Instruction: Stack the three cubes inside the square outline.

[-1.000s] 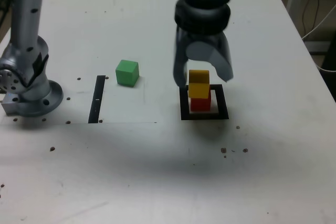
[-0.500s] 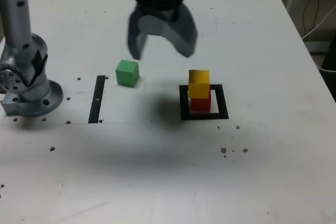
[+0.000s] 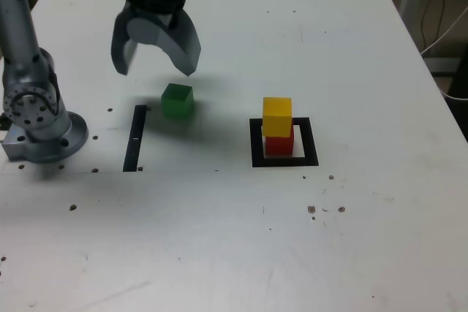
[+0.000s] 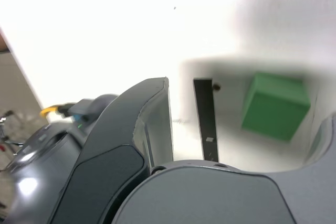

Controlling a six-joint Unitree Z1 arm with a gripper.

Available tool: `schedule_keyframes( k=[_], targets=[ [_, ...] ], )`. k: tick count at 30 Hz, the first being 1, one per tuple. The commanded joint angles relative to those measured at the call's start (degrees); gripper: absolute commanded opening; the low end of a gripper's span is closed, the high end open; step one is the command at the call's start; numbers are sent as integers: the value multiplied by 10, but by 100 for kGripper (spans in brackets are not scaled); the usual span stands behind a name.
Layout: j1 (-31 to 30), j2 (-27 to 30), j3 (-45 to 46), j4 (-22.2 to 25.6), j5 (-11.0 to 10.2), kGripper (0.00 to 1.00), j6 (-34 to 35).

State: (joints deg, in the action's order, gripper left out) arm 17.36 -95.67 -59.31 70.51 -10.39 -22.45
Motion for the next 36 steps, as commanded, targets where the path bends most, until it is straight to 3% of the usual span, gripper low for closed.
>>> schedule_keyframes(
  k=[1, 11, 18, 29, 36],
  targets=[
    [5, -2, 5, -15, 4, 99, -12],
    [0, -8, 36, -106, 40, 99, -86],
    [-7, -40, 47, -106, 80, 99, -164],
    [-12, -46, 36, -129, 81, 98, -193],
    [-12, -55, 33, -138, 66, 92, -186]
  ],
)
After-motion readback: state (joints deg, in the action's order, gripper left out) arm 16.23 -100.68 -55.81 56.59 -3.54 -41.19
